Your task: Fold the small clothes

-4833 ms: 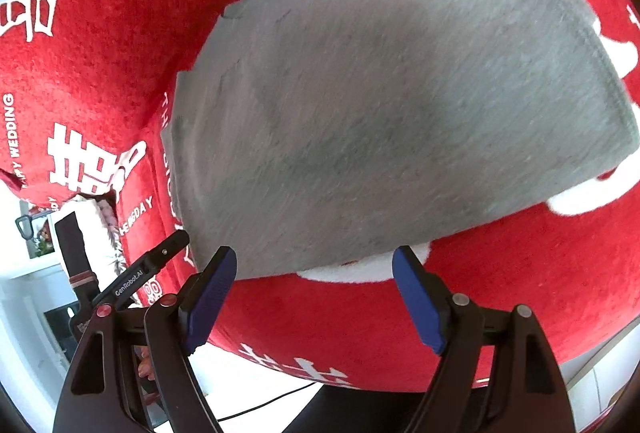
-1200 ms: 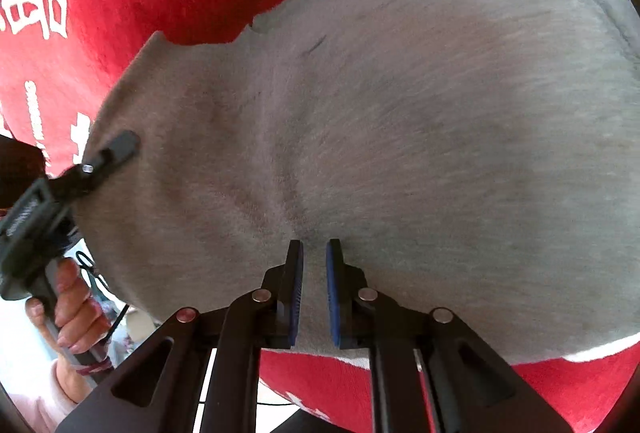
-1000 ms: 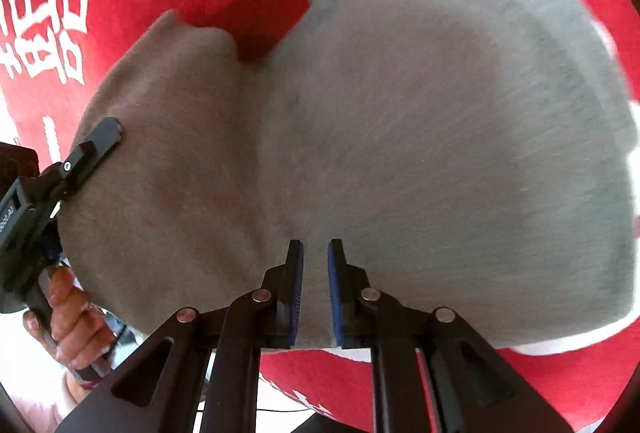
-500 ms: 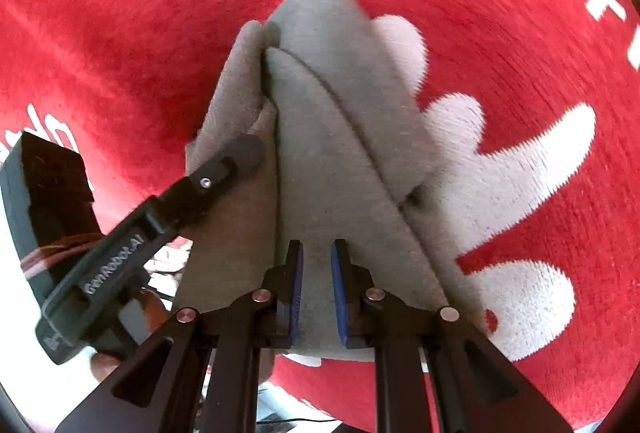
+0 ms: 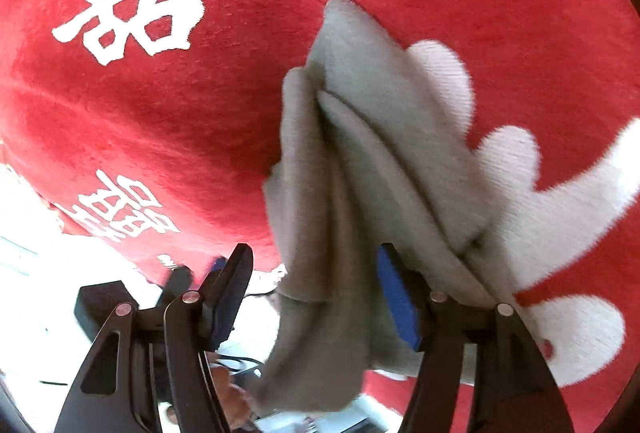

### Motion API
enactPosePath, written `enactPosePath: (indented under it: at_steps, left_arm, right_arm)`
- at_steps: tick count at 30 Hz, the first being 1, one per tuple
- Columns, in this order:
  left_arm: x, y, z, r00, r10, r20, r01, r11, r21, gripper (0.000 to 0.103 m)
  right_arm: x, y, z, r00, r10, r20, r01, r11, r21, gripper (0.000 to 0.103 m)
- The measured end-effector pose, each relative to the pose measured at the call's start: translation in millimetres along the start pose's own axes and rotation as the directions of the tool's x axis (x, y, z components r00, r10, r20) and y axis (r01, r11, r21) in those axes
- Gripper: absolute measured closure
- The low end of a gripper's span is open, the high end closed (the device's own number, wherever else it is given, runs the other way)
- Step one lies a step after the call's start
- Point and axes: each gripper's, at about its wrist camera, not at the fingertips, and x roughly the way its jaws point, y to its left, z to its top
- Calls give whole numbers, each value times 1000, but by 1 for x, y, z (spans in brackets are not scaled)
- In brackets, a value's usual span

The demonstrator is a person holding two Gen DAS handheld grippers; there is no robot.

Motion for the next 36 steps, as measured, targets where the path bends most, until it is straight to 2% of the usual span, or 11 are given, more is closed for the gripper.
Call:
enactPosePath:
  at_steps: [3, 9, 10, 12, 13, 17, 20, 24, 27, 30, 36]
  left_arm:
    - [7, 52, -9, 997, 39, -68, -47, 992, -119, 3]
    - [11, 106, -37, 989, 125, -81, -141, 963, -228, 3]
    - [13, 109, -40, 987, 134, -85, -150, 962, -228, 3]
    - [20, 111, -43, 982, 158, -103, -178, 960, -217, 3]
    - [23, 111, -45, 980, 169, -107, -188, 959, -210, 3]
    - [20, 102, -48, 983, 165, -82, -178, 965, -191, 3]
    - [19, 89, -46, 985, 157, -67, -166, 973, -160, 3]
    - [39, 75, -50, 981, 157, -110, -170, 978, -118, 3]
    - [50, 71, -54, 979, 168, -119, -181, 978, -108, 2]
    - [50, 73, -57, 978, 165, -124, -180, 976, -119, 2]
    - [32, 71, -62, 971, 205, -121, -216, 973, -83, 2]
  right_arm:
    - [21, 5, 5, 997, -50, -64, 47, 998, -43, 35]
    - [55, 24, 5, 973, -160, -164, 138, 981, -138, 34]
    - [59, 29, 5, 964, -200, -173, 170, 970, -174, 39]
    - [67, 42, 4, 937, -308, -165, 257, 928, -271, 81]
    - [68, 52, 1, 925, -352, -143, 292, 900, -323, 87]
    - [41, 95, -12, 944, -330, -27, 273, 823, -497, 88]
    - [23, 99, -9, 940, -340, 28, 307, 808, -502, 88]
    - [18, 66, 3, 917, -397, 26, 374, 837, -400, 88]
    - [25, 42, 6, 885, -466, 14, 442, 830, -340, 87]
    - [21, 37, 6, 890, -454, 33, 440, 840, -317, 88]
    - [13, 53, -9, 824, -564, 57, 532, 735, -420, 76]
